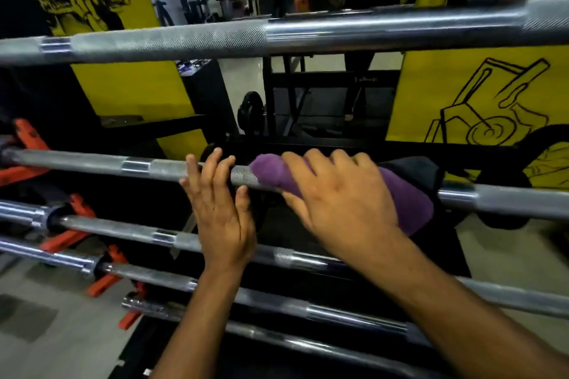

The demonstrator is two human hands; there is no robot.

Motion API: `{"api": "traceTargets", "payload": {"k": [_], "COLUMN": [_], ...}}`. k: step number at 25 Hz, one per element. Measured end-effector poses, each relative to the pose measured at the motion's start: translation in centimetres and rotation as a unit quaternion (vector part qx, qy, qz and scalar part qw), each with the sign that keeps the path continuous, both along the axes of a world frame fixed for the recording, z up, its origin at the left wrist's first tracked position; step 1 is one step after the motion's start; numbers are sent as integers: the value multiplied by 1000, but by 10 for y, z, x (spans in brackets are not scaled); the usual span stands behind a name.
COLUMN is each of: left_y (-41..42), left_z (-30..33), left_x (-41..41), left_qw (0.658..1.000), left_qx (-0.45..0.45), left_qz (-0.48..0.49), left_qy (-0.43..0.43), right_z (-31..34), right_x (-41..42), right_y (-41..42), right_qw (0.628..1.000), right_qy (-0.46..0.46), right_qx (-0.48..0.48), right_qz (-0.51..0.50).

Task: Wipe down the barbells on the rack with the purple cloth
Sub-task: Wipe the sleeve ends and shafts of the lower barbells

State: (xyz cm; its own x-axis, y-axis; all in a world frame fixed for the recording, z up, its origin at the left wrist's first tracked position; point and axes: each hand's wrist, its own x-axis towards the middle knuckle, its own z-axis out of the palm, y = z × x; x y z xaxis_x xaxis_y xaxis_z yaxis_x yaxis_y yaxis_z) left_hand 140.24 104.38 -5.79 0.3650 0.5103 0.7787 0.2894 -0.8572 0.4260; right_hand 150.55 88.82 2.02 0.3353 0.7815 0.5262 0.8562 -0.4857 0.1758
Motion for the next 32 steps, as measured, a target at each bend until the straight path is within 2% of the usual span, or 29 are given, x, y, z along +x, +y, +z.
{"api": "traceTargets", "payload": {"k": [2, 5, 9, 11, 13, 15, 17, 20, 21, 24, 26, 27, 28, 29, 30, 31, 32], "left_y": [-1, -1, -21, -37, -41, -41, -42, -45, -46, -58, -75, -87, -102, -118, -134, -148, -157], "left_z": [3, 9, 16, 17, 20, 23, 26, 31, 29, 31, 34, 35, 37, 37, 35, 32, 29], "left_x": [-7, -24, -40, -36, -31, -28, -25, -13, -7, 11, 19, 20, 17, 12, 3, -6, -15], "left_qw": [1000, 995, 961, 935, 917, 899, 870, 823, 810, 784, 781, 778, 767, 745, 711, 672, 637], "left_qx": [-4, -4, 18, -3, -9, 12, -18, -100, -97, -56, -51, -52, -48, -29, 4, 42, 78], "left_qz": [-21, -81, -272, -356, -399, -436, -482, -512, -522, -555, -565, -575, -592, -620, -654, -686, -706], "left_qy": [15, 52, 46, 16, 8, 45, 105, 224, 249, 272, 260, 247, 242, 244, 257, 275, 298], "right_z": [-5, -25, -51, -55, -54, -54, -55, -60, -62, -61, -67, -73, -78, -83, -84, -82, -78], "right_x": [-4, -13, -24, -31, -41, -54, -66, -83, -90, -120, -145, -155, -163, -167, -168, -168, -167], "right_y": [8, 6, -13, -26, -35, -43, -57, -82, -92, -123, -133, -130, -125, -118, -112, -106, -104], "right_qw": [999, 982, 946, 924, 905, 888, 868, 848, 833, 749, 712, 681, 633, 555, 450, 346, 268], "right_qy": [9, 33, 110, 181, 247, 320, 372, 373, 368, 343, 325, 347, 385, 432, 469, 479, 469], "right_qx": [33, 139, 185, 218, 259, 276, 309, 375, 404, 538, 584, 603, 631, 679, 738, 792, 830], "right_qz": [35, 120, 241, 256, 231, 182, 114, -36, -84, -179, -214, -228, -230, -212, -181, -156, -142]}}
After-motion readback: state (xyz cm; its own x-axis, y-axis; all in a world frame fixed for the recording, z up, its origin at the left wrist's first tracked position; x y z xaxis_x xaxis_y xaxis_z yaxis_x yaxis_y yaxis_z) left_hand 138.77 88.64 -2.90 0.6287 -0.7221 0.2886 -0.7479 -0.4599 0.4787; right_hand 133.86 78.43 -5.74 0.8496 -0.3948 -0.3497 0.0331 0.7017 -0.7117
